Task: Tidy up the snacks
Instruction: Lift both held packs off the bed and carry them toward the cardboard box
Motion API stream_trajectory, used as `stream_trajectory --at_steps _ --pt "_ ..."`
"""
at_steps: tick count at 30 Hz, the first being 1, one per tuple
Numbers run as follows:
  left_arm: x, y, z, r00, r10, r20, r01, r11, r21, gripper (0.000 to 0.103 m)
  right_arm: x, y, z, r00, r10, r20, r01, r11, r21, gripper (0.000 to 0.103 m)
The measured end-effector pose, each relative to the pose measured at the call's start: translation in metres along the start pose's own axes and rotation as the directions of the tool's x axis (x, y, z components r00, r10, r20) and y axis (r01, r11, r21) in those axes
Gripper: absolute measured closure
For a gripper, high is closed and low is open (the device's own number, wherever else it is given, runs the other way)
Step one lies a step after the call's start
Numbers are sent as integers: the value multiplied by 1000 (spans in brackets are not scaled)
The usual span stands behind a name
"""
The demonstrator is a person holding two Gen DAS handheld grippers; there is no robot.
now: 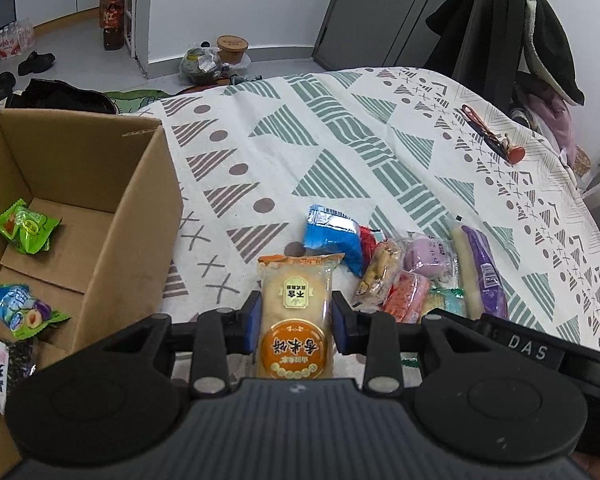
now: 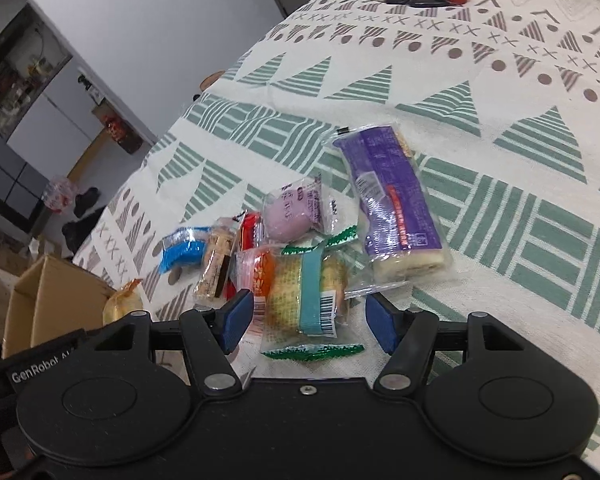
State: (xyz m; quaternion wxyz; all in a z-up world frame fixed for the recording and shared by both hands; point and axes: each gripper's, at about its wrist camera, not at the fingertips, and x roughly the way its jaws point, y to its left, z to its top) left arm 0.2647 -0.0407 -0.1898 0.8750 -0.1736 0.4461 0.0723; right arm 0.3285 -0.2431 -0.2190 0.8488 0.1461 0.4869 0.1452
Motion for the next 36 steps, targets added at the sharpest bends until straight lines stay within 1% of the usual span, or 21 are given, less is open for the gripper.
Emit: stream_trajectory --at_steps 2,3,4,5,7,9,14,19,23,24,26,27,29,30,31,33,35,36 --pt "1 1 -1 1000 3 -6 -3 1000 0 69 3 2 -1 1000 -13 -4 13 1000 -19 41" --pt "1 1 -1 1000 4 -9 -4 1000 -1 69 3 4 -1 1000 -18 -1 18 999 -29 43" --pt "1 1 -2 1000 4 -11 -4 1000 -1 69 4 6 -2 1000 -21 -2 21 999 -43 47" --pt "1 0 -2 1000 5 -12 -5 1000 0 69 4 7 -3 1000 -24 -9 23 998 -58 60" --pt "-2 0 -3 1000 7 -9 -7 1000 4 69 4 8 -4 999 -29 -15 28 997 -75 64" --pt "-5 0 -4 1000 9 -7 -9 1000 6 69 1 5 -3 1000 -20 -20 19 998 -63 71" --pt "-16 1 -9 1000 19 2 -19 1000 10 69 -9 1 -9 999 -2 -37 1 999 -37 77" --pt "-25 4 -15 1000 28 3 -28 1000 6 69 -25 -6 -20 999 18 -39 -19 1000 -10 80" --pt "-28 4 -20 1000 31 -2 -31 1000 2 69 -36 -15 -25 999 7 -38 -6 1000 23 91" --pt "-29 4 -21 1000 31 -2 -31 1000 4 69 -38 -16 -26 999 -9 -40 10 1000 26 91" --pt "-30 3 -22 1000 30 -1 -30 1000 9 69 -41 -18 -26 999 -30 -32 31 999 26 90" --pt "-30 3 -23 1000 30 -2 -30 999 9 69 -43 -19 -26 999 -27 -27 28 999 32 87" --pt "-30 4 -24 1000 29 -3 -29 1000 1 69 -47 -20 -24 1000 -7 -7 8 999 45 85" --pt "-30 5 -24 1000 29 -3 -29 1000 -1 69 -48 -18 -23 1000 5 5 -5 999 43 82" --pt "-29 6 -24 1000 28 -4 -28 1000 -5 69 -47 -16 -22 1000 13 9 -13 999 35 78" --pt "-28 8 -24 1000 25 -6 -25 1000 -14 69 -44 -10 -21 1000 7 10 -7 1000 10 49" --pt "-26 11 -23 1000 21 -7 -21 1000 -23 69 -37 -3 -19 1000 -12 8 12 1000 -8 40" --pt "-25 13 -23 1000 20 -7 -20 999 -25 69 -32 1 -17 1000 -15 4 15 1000 -12 40"
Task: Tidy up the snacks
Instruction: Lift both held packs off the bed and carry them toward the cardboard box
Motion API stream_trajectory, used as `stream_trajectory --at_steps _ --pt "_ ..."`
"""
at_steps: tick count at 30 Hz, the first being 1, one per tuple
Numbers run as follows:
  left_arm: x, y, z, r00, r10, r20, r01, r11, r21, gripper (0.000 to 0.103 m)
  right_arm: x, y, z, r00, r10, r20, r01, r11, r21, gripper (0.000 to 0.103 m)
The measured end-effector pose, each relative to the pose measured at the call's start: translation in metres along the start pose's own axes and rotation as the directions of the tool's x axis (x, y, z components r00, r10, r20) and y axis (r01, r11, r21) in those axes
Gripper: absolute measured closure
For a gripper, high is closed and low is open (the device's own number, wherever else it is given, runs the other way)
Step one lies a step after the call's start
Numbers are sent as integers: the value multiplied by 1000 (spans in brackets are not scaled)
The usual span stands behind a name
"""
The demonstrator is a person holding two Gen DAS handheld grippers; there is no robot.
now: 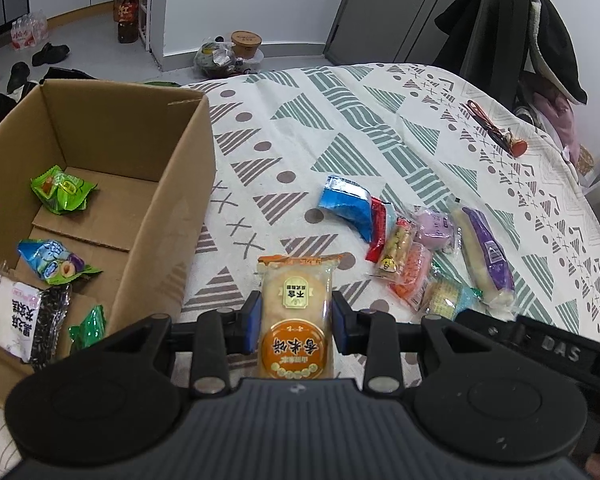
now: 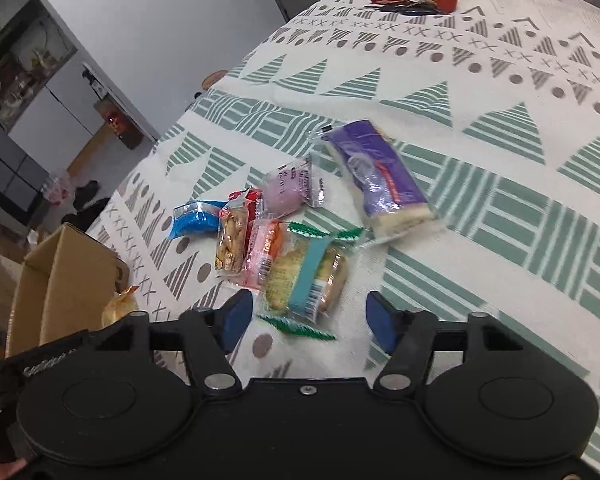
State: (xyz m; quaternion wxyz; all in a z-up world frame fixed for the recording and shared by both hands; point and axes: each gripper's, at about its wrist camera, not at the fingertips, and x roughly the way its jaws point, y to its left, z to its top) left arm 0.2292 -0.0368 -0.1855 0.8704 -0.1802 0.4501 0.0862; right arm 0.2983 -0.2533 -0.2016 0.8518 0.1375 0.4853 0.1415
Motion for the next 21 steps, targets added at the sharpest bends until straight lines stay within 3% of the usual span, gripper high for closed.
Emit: stream_trajectory --at_steps 3,7,14,16,18,21 --pt "5 4 2 1000 -3 -7 3 1000 -6 69 12 11 7 1000 9 7 -9 1000 -21 40" --pt "11 5 6 1000 -12 -14 12 1000 -12 69 29 19 5 998 -55 -16 53 996 -70 37" --pt "16 3 7 999 -22 -27 22 1000 -15 69 37 25 3 997 -79 1 79 990 -115 32" --pt "15 3 6 999 -22 -25 22 1000 -15 69 38 28 0 995 -102 4 102 983 -155 37" --pt "13 3 5 1000 -18 -22 18 1000 -14 69 37 27 -1 992 -123 10 122 979 -164 51" --pt "6 4 5 1000 -12 -12 12 1000 -14 69 32 24 -1 992 -127 4 126 980 -155 55"
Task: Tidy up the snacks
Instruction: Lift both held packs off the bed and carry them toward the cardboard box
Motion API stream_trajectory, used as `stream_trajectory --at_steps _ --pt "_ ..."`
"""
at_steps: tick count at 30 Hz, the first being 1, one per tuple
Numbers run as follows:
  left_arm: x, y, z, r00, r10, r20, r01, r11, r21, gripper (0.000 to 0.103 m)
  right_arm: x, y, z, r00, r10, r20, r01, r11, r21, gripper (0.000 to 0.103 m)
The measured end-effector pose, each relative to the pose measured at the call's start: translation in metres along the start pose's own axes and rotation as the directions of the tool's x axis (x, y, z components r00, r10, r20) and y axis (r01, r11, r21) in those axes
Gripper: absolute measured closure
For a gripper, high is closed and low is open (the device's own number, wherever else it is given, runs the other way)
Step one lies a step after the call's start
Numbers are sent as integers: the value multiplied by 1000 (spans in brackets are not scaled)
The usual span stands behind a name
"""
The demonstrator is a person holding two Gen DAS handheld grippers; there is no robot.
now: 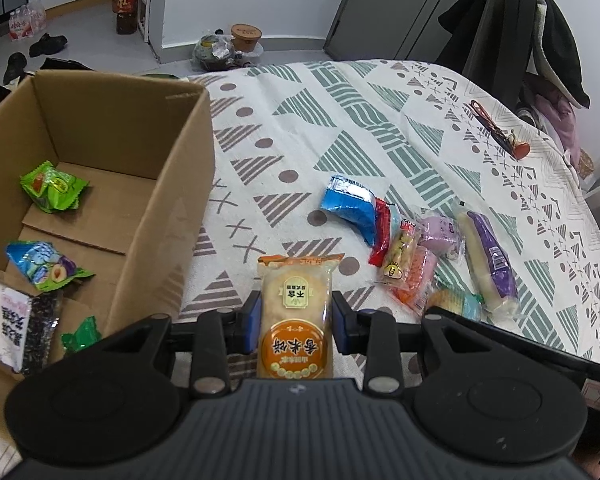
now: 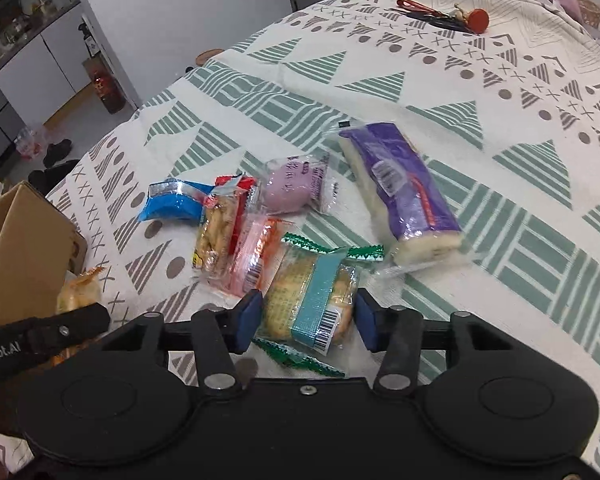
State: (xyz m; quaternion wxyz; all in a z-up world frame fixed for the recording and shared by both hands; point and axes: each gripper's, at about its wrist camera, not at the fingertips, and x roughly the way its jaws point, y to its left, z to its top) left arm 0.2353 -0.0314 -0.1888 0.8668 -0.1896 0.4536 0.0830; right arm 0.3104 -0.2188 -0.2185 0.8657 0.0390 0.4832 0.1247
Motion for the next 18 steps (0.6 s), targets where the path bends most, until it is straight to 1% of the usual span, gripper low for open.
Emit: stream_trajectory --at_steps 2,5,13,18 --pt "-5 0 0 1000 2 10 -2 1000 1 69 -4 1 -2 1000 1 -2 -1 1000 -1 55" --pt "-15 2 -1 1000 7 25 -7 1000 -2 69 -12 0 -3 999 41 3 -41 999 26 55" --pt "-37 4 0 998 13 64 -12 1000 -3 69 -36 1 0 993 97 60 -100 993 59 55" --pt "-51 2 4 996 0 94 0 1000 -3 69 -51 6 -2 986 138 97 -144 987 64 55"
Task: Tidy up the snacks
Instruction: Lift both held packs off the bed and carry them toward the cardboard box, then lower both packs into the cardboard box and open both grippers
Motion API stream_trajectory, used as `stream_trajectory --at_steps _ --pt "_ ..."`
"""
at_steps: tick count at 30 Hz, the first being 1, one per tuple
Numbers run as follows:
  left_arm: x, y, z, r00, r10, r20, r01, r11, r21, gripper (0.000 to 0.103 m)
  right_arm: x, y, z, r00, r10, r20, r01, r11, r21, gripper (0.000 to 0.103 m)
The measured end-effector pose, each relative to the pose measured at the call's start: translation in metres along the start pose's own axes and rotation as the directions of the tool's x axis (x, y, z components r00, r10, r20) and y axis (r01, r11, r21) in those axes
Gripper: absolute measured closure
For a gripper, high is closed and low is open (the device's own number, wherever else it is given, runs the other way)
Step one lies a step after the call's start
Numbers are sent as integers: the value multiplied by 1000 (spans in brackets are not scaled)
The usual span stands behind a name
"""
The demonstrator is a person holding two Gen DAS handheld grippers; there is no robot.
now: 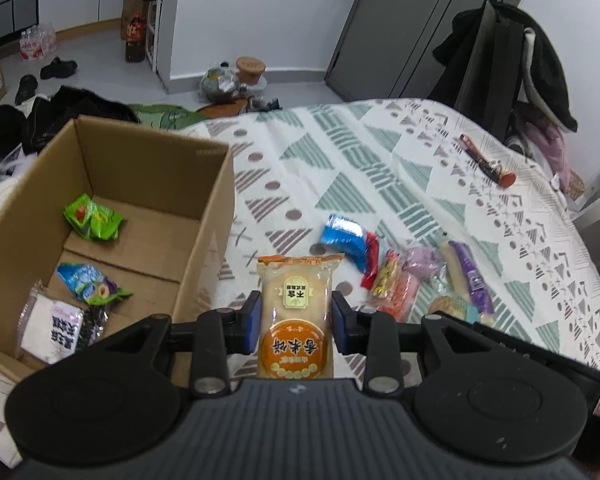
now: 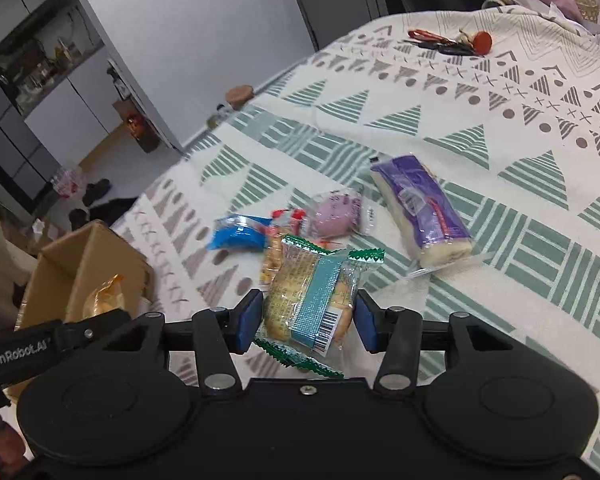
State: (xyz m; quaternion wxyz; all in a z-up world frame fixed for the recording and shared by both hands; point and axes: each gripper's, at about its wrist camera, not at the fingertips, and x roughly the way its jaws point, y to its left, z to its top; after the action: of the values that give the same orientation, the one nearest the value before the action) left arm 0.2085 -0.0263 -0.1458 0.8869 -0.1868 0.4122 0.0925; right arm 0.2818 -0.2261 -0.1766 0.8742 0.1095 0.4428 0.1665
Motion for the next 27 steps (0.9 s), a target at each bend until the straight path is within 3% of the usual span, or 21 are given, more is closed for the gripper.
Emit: stream_trajectory --at_steps 6,27 --pt "-19 10 6 999 21 43 -21 1000 16 69 -13 21 -1 998 52 32 -51 998 -32 55" --pt "-80 69 34 981 121 149 -111 991 -72 69 -36 91 -3 975 203 91 -188 971 -149 55"
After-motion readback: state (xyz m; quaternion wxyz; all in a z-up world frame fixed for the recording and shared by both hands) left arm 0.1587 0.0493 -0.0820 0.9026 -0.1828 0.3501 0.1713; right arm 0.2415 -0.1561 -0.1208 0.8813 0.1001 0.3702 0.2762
